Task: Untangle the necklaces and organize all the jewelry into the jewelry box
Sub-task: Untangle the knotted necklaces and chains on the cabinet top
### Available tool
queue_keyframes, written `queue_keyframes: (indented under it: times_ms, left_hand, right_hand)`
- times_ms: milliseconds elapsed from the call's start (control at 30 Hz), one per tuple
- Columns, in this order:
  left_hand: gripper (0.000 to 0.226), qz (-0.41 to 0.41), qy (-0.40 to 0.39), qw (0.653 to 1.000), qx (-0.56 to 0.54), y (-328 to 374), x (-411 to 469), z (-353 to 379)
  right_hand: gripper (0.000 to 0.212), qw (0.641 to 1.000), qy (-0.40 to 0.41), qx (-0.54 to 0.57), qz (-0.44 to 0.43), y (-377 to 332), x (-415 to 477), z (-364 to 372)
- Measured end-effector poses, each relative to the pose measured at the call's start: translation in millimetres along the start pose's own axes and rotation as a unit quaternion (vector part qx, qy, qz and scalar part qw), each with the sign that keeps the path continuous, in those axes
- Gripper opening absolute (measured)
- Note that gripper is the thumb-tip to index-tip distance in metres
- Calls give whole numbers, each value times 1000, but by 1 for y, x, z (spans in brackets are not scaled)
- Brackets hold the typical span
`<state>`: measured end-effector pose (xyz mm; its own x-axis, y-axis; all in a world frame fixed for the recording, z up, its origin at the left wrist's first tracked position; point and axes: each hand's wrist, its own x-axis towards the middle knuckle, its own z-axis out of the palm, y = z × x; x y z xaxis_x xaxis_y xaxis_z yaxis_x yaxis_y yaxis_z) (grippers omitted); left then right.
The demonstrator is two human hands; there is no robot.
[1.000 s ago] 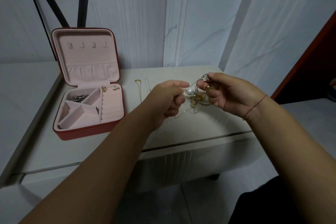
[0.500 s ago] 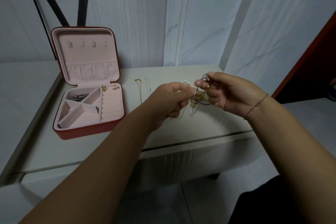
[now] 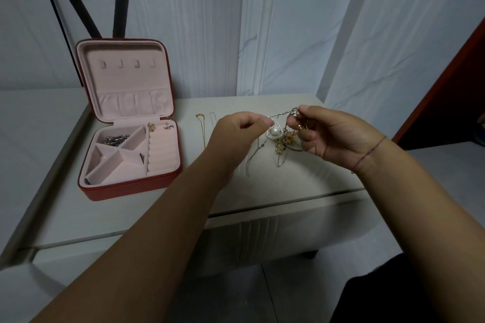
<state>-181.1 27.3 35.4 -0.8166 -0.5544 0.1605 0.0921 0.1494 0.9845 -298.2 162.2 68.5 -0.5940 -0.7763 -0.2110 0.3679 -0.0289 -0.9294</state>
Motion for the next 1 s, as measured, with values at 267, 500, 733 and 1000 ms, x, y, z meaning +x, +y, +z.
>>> queue_keyframes:
  times_ms: [267,500,733,1000]
  left_hand:
    - [14,-62,-39,995,-61,8,-4,2]
    - [20,-120,-84,989,-2,7,-6,1]
    - [39,-84,-138,987,8,10,-8,4]
    - [45,-93,-103,985,-107,13,-6,6]
  right_hand:
    - [9,1000,1,2,-1,0,0,1]
    - [7,1000,-8,2,-3,0,0,0]
    - [11,1000,-12,4,-1,0,0,-1]
    - [13,1000,-6,-5,12,1,-1,3]
